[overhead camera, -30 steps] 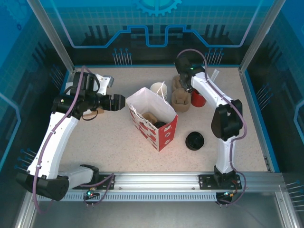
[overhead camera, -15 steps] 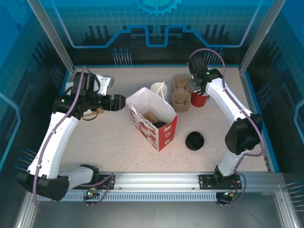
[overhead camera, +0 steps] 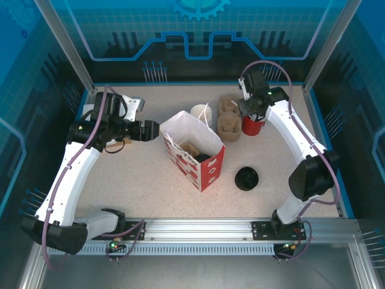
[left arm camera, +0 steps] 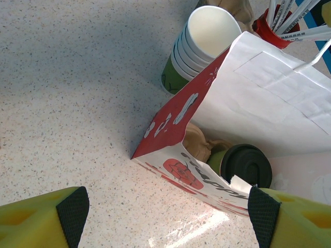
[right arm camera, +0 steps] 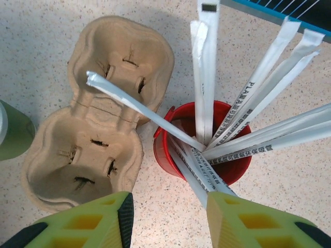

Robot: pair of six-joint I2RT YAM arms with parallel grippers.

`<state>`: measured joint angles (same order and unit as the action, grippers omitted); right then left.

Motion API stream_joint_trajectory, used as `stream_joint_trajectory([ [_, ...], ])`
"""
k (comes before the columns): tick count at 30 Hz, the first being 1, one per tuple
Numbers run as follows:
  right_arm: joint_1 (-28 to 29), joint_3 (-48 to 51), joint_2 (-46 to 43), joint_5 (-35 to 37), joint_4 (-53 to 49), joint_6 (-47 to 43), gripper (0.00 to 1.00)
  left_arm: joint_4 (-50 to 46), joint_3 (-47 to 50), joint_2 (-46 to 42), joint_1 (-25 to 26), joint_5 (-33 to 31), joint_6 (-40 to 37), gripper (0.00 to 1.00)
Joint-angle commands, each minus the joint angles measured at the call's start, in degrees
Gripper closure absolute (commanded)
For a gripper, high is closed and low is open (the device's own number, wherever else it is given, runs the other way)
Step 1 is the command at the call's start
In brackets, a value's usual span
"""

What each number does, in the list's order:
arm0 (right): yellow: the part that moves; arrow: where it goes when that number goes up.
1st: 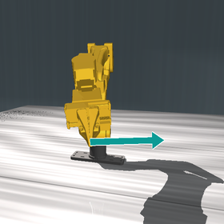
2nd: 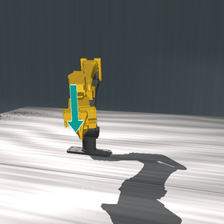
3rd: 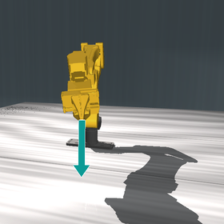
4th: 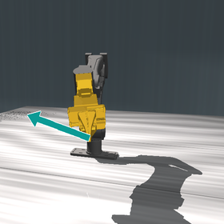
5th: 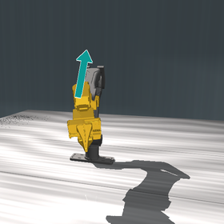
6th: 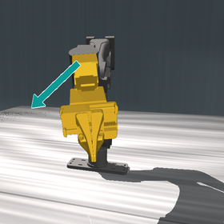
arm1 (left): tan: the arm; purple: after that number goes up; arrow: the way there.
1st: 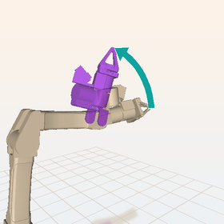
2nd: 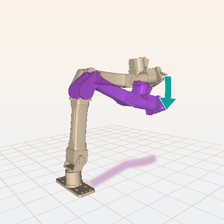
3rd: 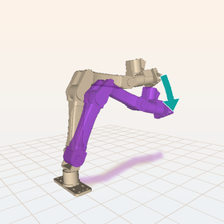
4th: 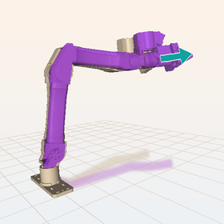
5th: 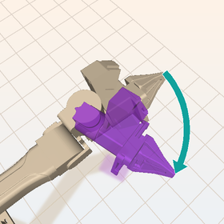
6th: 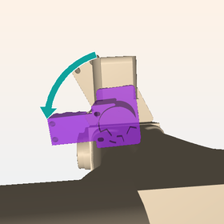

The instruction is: Pack the takeout coffee

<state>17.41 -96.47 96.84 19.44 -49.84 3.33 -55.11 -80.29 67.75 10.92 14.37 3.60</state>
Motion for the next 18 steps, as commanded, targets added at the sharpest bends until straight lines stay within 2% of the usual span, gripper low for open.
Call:
stream_joint_trajectory([
  [1, -1.26, -2.8, 1.28, 0.72, -1.03, -1.07, 0.57, 0.58, 0.39, -1.12, -0.55, 1.04, 0.8, 0.16],
  [5, -1.33, -6.5, 5.67, 1.35, -1.31, -2.31, 0.59, 0.62, 0.31, -0.92, -0.55, 1.27, 1.05, 0.16],
  [10, -0.65, -10.82, 9.74, -4.92, -2.01, -3.77, 0.56, 0.27, 0.26, -0.95, -0.55, 1.03, 0.98, 0.15],
  [15, 1.1, -11.71, 12.62, -6.1, -1.24, -6.96, 0.38, 0.23, 0.18, -0.89, -0.57, 0.99, 0.77, 0.15],
  [18, 2.0, -13.56, 15.17, -4.18, -1.4, -8.68, 0.35, -0.07, -0.24, -0.67, -0.55, 0.93, 0.46, 0.15],
])
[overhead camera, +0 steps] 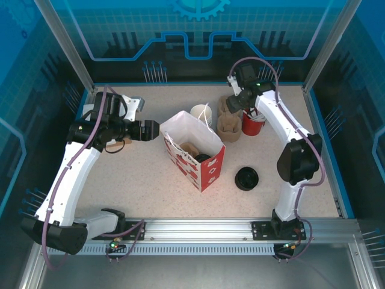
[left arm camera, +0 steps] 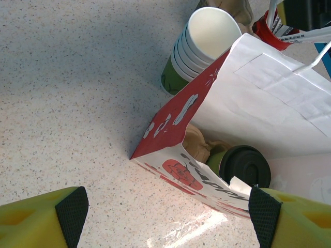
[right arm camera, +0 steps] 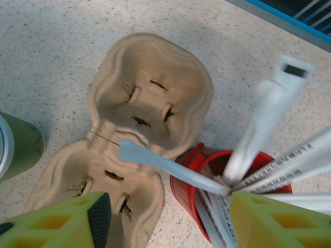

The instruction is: Pack the takeout coffee

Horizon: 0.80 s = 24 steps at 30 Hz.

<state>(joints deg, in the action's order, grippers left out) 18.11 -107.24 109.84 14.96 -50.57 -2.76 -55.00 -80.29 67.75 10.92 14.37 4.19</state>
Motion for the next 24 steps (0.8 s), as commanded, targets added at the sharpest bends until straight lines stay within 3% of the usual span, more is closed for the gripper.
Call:
stream_joint_trajectory([
  [1, 1.44, -3.5, 3.07, 1.04, -0.91, -2.88, 0.34, -0.24, -0.34, -0.6, -0.55, 0.85, -0.14, 0.15],
  [7, 2.22, -8.77, 8.6, 4.27, -2.44, -5.14, 0.39, -0.41, -0.7, -0.26, -0.55, 0.92, -0.11, 0.15],
  [12, 2.37, -7.06, 8.74, 6.38, -1.71, -5.23, 0.56, -0.42, -0.79, -0.4, -0.55, 0.99, 0.0, 0.15],
  [24, 3.67, -1.0, -0.72, 13.28, 5.04, -9.71, 0.9, 0.24, 0.37, -0.9, -0.55, 1.23, 0.48, 0.14],
])
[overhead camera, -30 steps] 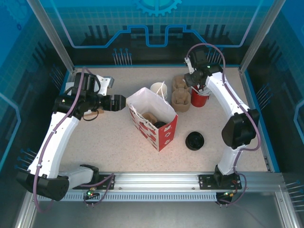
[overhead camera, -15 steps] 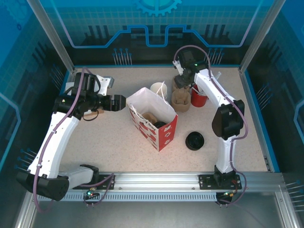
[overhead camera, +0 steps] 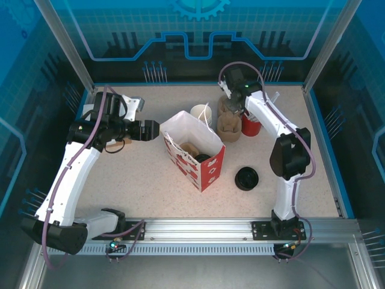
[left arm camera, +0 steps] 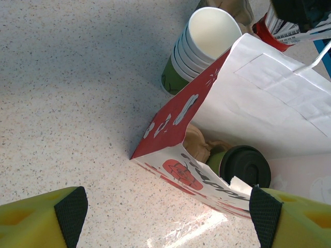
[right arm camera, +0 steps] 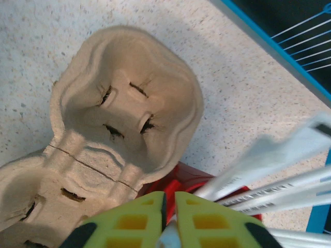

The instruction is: Pack the takeout coffee

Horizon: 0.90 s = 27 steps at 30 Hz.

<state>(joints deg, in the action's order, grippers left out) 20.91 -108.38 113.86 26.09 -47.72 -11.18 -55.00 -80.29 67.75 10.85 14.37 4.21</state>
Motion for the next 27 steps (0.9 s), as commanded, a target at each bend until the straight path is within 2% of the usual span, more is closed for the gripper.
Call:
stream_joint_trajectory([
  [1, 0.98, 0.26, -5.65, 2.33, 2.2, -1.34, 0.9, 0.34, 0.5, -1.12, -0.47, 1.24, 0.58, 0.15],
  [6, 1.15, 0.46, -10.17, 3.79, 0.85, -0.07, 0.91, 0.4, 0.72, -1.47, -0.48, 1.36, 0.54, 0.14],
  [15, 2.33, -2.63, -19.45, 1.5, -2.04, 5.0, 0.91, 2.12, 0.48, -1.84, -0.48, 2.81, 1.43, 0.12],
  [18, 3.51, -6.28, -22.87, -2.08, -4.48, 8.47, 0.91, 3.43, 0.81, -2.36, -0.48, 3.27, 2.23, 0.09],
  [27, 7.95, -9.24, -35.78, -21.37, -5.88, 19.33, 0.91, 5.45, 1.41, -3.62, -0.66, 0.81, 6.21, 0.04],
])
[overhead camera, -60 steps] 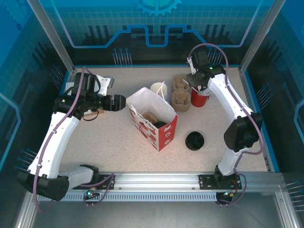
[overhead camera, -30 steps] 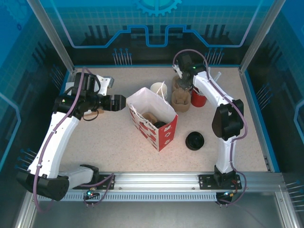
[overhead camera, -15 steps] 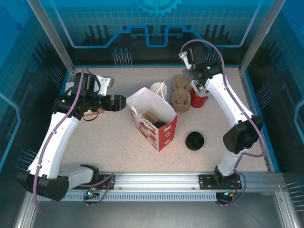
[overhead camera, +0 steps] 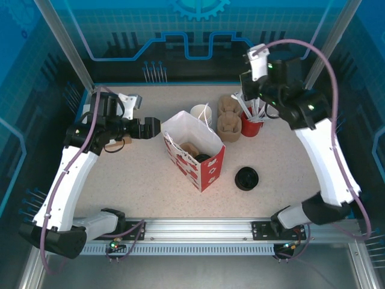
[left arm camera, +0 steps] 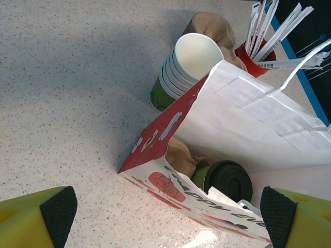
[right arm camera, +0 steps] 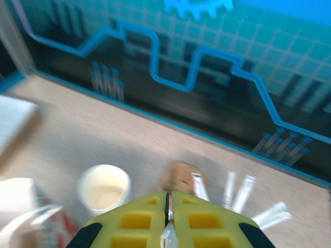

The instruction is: Pack the takeout coffee

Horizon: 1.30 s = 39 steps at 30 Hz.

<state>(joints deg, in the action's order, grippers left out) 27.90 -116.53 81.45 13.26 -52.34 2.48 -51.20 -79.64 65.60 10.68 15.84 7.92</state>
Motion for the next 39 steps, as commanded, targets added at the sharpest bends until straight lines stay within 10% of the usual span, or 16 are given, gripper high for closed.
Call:
stream_joint_trajectory([
  [1, 1.2, -0.68, -5.13, -10.7, -0.74, 6.77, 0.91, 2.16, 0.96, -1.83, -0.54, -1.23, 3.09, 0.03],
  [10, 5.14, 4.75, -13.13, -23.43, 3.29, 13.76, 0.92, 2.68, 1.2, -3.0, -0.83, -9.15, 5.55, 0.01],
  [19, 18.63, 7.3, -6.36, -9.44, -0.51, 7.25, 0.91, 2.01, 1.71, -3.95, -0.92, -10.64, 5.27, 0.01],
  [33, 22.8, 3.8, 12.51, -5.03, 2.0, 1.05, 0.9, 1.59, 1.26, -4.18, -1.08, -11.79, 3.24, 0.01],
  [39, 22.33, 0.46, 18.8, -8.3, -0.89, 2.03, 0.67, -1.12, -1.2, -2.54, -2.29, -10.41, 3.47, 0.01],
])
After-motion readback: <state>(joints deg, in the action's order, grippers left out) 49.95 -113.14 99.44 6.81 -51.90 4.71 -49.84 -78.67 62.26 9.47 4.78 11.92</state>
